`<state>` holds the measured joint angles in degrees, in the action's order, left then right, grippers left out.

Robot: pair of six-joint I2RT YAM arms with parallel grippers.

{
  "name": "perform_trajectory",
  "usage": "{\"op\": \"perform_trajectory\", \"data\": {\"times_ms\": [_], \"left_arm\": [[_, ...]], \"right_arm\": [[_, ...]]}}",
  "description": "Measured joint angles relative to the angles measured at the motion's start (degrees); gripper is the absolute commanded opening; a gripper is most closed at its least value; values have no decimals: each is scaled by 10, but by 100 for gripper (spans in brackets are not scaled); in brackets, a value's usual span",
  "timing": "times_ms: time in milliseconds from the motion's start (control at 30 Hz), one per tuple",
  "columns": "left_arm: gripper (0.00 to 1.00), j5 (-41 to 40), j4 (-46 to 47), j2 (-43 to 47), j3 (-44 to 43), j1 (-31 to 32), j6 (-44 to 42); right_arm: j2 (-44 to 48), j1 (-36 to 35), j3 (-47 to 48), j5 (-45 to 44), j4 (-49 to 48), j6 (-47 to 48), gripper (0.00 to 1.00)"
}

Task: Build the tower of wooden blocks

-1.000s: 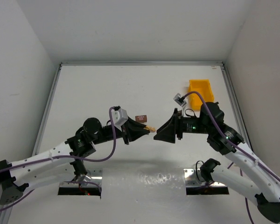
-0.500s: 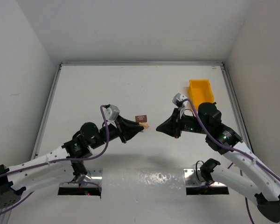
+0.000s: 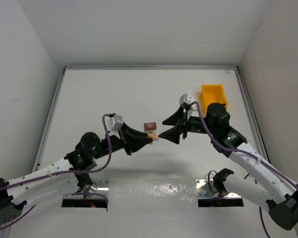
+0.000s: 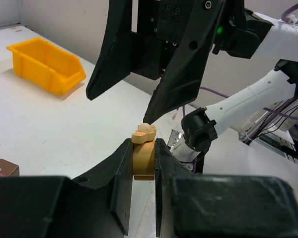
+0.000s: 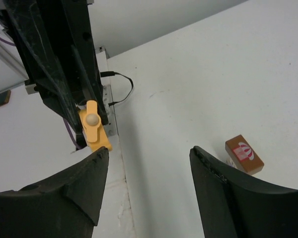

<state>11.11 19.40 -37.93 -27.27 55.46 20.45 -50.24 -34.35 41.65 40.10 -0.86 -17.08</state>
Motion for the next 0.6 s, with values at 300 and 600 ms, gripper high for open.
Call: {"op": "perform_trajectory", "data": {"times_ms": [300,600], "left_arm": [[0,19,24,-31,0,-16,3],[0,9,25,-53,-2,-16,9]], "right_arm": [[-37,9,0,94,-70,-26,60],[11,7,-2,105,-49,-12,59]]}}
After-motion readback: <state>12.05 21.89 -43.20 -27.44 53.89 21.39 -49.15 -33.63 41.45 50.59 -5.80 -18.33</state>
